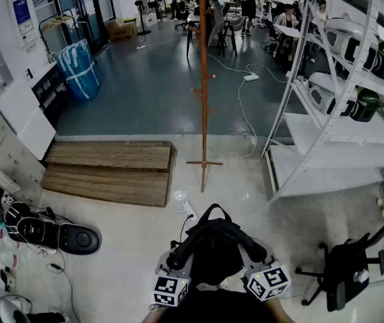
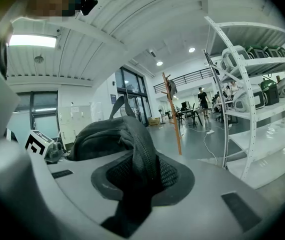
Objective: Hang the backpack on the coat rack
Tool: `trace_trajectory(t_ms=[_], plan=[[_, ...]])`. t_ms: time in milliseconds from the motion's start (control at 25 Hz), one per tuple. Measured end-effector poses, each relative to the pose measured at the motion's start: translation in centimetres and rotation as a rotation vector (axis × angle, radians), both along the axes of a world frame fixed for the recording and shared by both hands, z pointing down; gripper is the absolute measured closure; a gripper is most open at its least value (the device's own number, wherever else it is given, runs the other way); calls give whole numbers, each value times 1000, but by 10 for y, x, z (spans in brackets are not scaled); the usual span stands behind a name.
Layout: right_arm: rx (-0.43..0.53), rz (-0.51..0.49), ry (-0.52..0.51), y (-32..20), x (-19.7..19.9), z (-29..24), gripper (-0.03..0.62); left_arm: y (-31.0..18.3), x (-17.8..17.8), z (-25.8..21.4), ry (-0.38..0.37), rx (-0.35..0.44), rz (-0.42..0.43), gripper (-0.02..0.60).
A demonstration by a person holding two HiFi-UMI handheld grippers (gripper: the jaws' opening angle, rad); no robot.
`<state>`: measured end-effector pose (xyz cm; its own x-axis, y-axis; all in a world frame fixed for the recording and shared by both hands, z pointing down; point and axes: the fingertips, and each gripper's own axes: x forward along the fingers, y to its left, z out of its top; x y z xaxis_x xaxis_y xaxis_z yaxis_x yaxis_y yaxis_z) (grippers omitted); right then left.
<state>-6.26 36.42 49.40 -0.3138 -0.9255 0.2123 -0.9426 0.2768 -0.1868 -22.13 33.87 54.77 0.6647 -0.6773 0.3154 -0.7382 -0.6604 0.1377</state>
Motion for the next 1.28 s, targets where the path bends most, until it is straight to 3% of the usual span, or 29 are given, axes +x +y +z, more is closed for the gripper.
trace_trajectory(t_ms=[560,1280], plan=[[-1,-7,-19,13,25,1,511,13,26,-1,-14,1,2,480],[26,-87,-44,18,93,-4,513,28,92,-5,-24,6,-59,480]])
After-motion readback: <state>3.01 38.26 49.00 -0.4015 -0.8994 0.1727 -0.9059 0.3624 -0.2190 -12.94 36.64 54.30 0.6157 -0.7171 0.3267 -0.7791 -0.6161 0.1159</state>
